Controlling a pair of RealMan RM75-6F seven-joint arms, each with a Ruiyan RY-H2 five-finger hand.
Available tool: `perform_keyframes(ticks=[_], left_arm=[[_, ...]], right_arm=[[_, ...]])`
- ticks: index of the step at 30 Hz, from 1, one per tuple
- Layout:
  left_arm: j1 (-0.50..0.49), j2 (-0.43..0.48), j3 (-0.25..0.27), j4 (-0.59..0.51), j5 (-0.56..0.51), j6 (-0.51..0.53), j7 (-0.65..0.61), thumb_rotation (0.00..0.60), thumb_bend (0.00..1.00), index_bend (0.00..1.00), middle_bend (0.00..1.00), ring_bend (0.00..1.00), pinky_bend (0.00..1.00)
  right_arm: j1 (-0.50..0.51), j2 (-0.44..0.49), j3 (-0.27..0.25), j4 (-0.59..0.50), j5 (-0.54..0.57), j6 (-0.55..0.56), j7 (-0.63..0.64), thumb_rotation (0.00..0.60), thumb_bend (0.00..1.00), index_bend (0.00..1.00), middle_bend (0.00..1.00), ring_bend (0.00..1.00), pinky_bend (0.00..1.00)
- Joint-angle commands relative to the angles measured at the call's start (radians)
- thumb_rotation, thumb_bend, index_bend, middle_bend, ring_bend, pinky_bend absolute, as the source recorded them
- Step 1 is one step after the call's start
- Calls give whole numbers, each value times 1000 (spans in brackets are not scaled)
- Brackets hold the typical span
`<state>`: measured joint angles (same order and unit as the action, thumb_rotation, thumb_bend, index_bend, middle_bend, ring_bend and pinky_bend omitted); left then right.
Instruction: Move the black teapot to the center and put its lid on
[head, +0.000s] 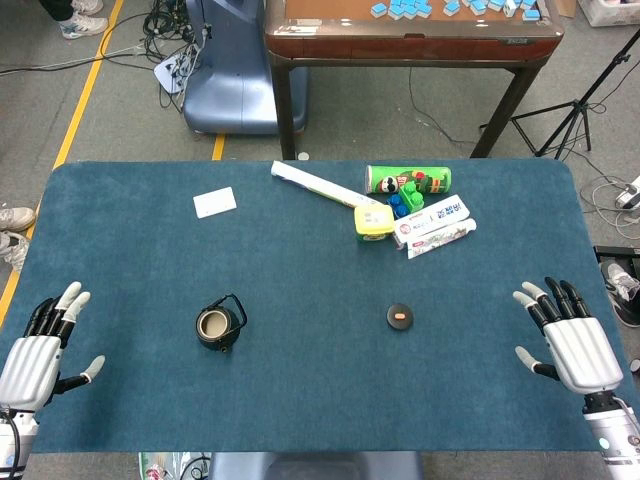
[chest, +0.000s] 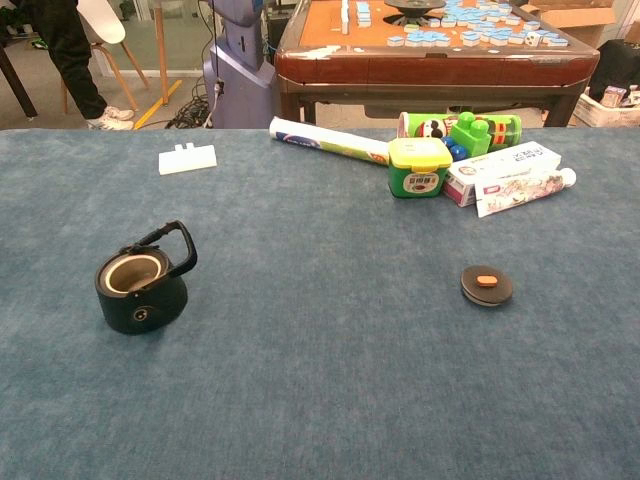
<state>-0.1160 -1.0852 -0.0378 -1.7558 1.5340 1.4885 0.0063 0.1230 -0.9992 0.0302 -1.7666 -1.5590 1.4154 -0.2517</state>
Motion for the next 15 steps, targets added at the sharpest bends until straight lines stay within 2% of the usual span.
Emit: perform_keyframes(ticks=[1, 12, 15], left_arm=[[0, 1, 0, -1, 0, 0, -2, 600, 244, 0, 0, 0, 6], [-17, 20, -5, 19, 22, -13, -64, 600, 245, 3, 0, 0, 5], [-38, 38, -7, 23, 33, -41, -124, 600, 255, 48, 0, 0, 5]], right_arm=[[1, -1, 0, -1, -2, 1, -2, 600, 251, 199, 175, 16, 63], [0, 11, 17, -16, -4, 30, -19, 600, 252, 199, 175, 16, 63], [3, 18, 36, -27, 5, 44, -37, 600, 251, 199, 175, 16, 63]])
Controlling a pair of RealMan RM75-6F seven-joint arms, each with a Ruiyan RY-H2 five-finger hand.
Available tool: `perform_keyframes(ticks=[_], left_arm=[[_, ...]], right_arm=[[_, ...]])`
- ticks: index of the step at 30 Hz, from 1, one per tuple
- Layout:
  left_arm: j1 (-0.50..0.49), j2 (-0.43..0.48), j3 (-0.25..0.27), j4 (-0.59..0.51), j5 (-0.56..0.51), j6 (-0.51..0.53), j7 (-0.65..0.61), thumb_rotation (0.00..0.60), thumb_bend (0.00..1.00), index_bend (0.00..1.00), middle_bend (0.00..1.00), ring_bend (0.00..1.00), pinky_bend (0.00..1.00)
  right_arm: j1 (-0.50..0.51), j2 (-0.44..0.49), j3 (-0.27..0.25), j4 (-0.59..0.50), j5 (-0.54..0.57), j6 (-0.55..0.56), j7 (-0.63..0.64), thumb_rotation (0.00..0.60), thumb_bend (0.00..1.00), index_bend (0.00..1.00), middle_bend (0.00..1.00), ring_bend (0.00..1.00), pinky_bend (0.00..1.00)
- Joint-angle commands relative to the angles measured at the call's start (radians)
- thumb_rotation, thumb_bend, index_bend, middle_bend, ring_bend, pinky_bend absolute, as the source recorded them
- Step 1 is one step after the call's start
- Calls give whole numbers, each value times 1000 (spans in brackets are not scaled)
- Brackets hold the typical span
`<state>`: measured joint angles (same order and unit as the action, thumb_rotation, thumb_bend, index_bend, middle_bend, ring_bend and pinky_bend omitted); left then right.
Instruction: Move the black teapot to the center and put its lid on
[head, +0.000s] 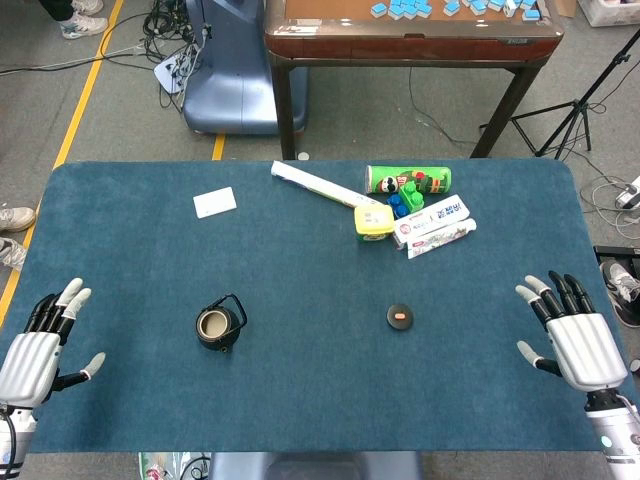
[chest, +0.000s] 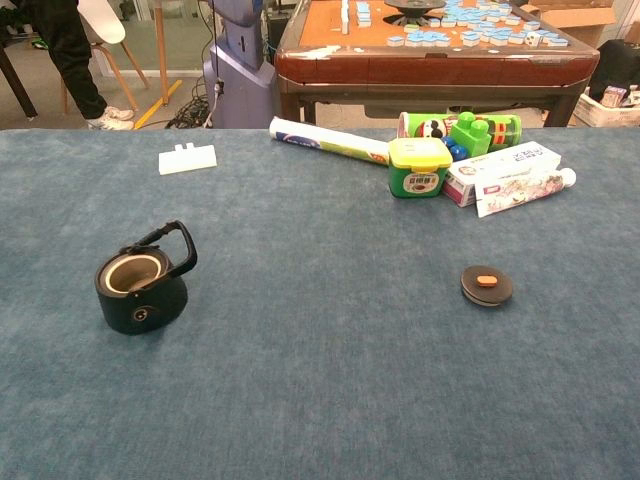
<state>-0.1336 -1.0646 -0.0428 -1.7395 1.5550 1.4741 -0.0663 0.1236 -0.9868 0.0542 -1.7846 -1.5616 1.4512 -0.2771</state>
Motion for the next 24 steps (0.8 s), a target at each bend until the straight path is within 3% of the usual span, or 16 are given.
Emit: perform_keyframes(ticks=[1, 4, 11, 24], left_arm=[[-29, 23, -2, 11, 17, -37, -66, 600, 272, 68, 0, 0, 6], [-64, 42, 0, 31, 30, -89, -105, 600, 325, 112, 0, 0, 6], [-173, 62, -8, 92, 64, -223, -212, 600, 342, 144, 0, 0, 6], [-390, -3, 11, 271, 196, -409, -297, 600, 357, 178, 0, 0, 6]], right_arm=[[5, 8, 18, -14, 12, 10, -18, 600, 252, 199, 175, 16, 63], [14, 18, 35, -31, 26, 10, -38, 600, 251, 199, 175, 16, 63], [30, 32, 48, -63, 44, -10, -54, 600, 251, 199, 175, 16, 63], [29, 28, 36, -91, 71, -26, -100, 600, 251, 199, 175, 16, 63]])
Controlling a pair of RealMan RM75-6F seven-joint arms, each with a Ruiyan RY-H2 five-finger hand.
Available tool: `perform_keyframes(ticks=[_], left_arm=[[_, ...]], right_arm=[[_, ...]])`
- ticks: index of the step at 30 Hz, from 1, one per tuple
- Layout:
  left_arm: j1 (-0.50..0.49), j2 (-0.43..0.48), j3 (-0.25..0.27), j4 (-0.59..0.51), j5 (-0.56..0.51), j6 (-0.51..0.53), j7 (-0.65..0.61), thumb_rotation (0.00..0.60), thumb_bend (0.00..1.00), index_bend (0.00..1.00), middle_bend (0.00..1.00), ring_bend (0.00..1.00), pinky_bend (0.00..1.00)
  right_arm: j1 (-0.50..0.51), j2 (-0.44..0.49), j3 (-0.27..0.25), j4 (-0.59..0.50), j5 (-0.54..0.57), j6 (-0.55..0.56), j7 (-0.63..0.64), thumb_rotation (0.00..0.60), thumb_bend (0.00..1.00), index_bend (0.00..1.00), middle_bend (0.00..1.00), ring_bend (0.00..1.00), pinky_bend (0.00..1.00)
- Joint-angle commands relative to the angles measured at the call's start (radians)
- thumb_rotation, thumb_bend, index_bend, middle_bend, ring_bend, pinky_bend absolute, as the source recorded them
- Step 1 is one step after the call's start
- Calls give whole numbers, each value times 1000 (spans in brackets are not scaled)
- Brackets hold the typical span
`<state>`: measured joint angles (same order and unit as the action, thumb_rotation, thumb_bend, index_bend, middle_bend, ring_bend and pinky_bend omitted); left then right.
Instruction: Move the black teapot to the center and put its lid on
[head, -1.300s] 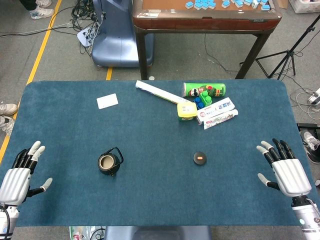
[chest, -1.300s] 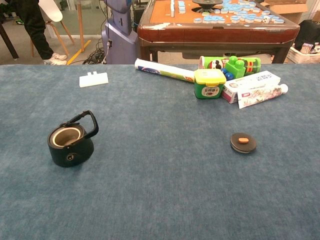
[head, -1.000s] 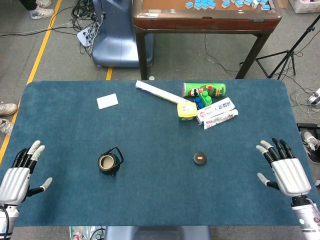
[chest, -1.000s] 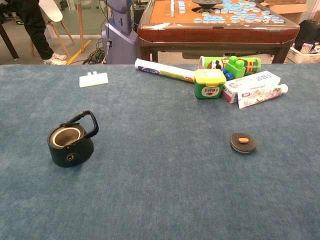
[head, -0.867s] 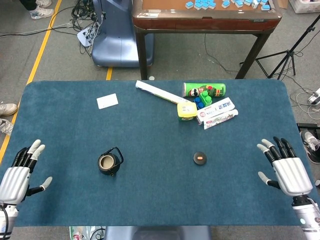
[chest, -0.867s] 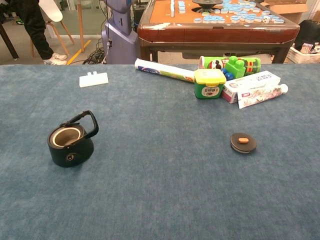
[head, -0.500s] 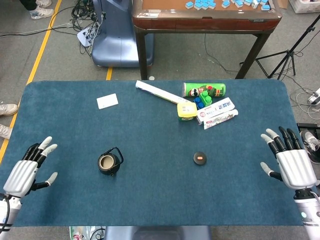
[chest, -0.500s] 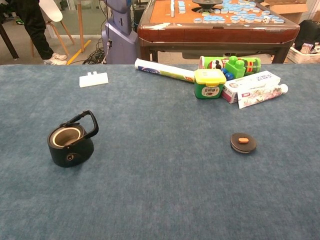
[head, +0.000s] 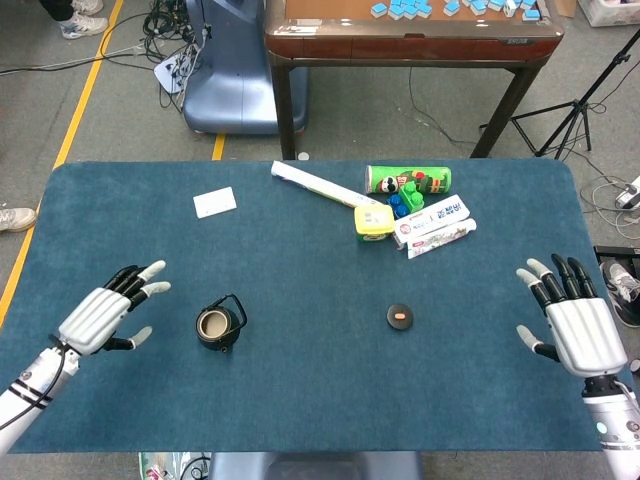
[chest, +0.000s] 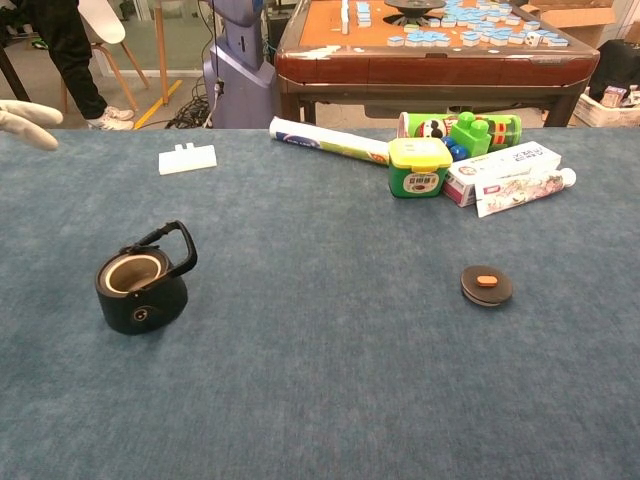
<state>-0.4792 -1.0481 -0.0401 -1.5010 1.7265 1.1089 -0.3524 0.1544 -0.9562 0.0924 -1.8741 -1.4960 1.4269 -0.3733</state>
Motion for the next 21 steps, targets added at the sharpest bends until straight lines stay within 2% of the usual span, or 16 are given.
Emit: perform_keyframes(ticks=[1, 14, 21], left_arm=[[-59, -24, 9, 41, 29, -56, -7, 600, 358, 180, 0, 0, 6], [-227, -77, 13, 46, 15, -243, 95, 600, 358, 190, 0, 0, 6], [-296, -100, -1, 31, -47, -340, 133, 600, 358, 267, 0, 0, 6]], right_arm=[[-2, -4, -2, -2, 7, -1, -5, 600, 251, 199, 175, 16, 63], [-13, -12, -10, 2, 33, 1, -9, 600, 251, 199, 175, 16, 63], [-15, -10, -12, 8, 39, 1, 0, 600, 252, 199, 175, 16, 63]])
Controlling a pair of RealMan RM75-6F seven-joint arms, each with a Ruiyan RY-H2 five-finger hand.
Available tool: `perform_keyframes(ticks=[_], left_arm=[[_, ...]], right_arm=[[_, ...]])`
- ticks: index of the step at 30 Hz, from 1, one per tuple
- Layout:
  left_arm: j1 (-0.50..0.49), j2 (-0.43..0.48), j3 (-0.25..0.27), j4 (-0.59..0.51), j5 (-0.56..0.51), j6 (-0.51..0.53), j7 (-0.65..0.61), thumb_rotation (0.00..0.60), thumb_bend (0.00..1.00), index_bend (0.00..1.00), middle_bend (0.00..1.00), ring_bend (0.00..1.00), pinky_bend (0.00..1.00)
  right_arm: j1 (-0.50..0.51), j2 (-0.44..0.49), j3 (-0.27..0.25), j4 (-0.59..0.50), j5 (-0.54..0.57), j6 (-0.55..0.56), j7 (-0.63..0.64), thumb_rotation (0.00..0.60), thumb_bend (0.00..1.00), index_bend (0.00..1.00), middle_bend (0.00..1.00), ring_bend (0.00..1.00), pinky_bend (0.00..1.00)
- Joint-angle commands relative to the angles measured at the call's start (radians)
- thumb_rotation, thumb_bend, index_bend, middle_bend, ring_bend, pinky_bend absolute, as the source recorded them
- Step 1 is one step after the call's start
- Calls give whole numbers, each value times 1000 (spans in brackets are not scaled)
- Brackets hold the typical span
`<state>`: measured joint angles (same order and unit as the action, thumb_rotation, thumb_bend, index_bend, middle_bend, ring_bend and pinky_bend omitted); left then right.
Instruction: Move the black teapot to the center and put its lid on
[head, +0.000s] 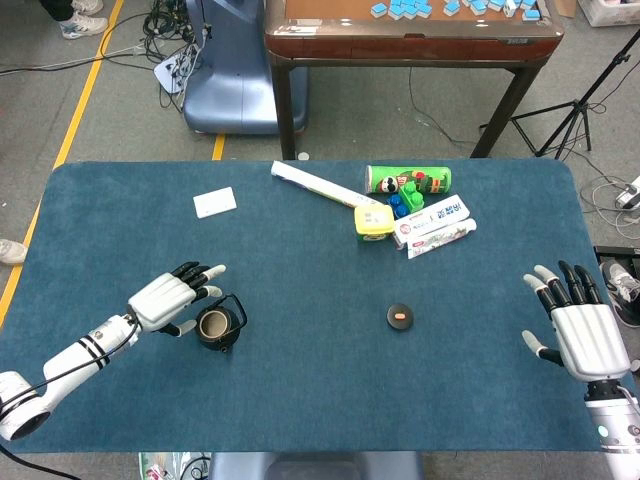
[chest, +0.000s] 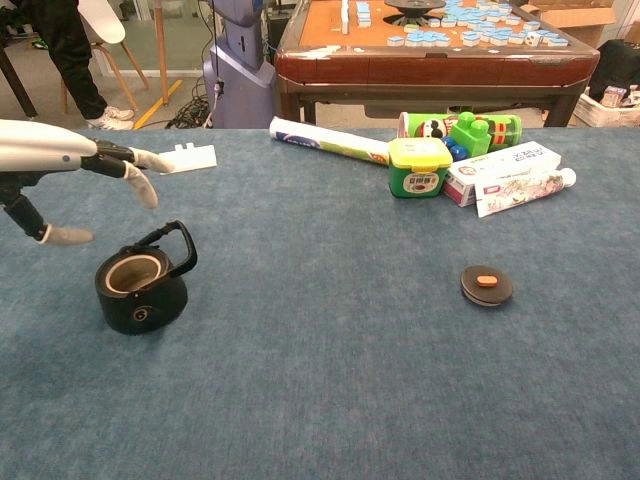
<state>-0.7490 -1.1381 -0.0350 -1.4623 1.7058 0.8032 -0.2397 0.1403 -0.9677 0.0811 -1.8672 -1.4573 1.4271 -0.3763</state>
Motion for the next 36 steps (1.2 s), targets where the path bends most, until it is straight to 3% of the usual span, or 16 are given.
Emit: perform_keyframes(ticks=[1, 18, 36], left_arm=[[-33, -12, -7, -11, -35, -44, 27, 600, 358, 267, 0, 0, 6], [-115, -67, -24, -18, -171, -154, 121, 600, 358, 212, 0, 0, 6], [-159, -108, -17, -20, -290, -221, 236, 600, 358, 226, 0, 0, 6]], right_arm=[[-2, 2, -1, 2, 1, 2, 4, 600, 252, 199, 175, 16, 63], [-13, 4, -4, 28, 15, 8, 37, 600, 251, 199, 175, 16, 63], [-25, -4, -7, 51, 17, 20, 67, 600, 252, 199, 175, 16, 63]])
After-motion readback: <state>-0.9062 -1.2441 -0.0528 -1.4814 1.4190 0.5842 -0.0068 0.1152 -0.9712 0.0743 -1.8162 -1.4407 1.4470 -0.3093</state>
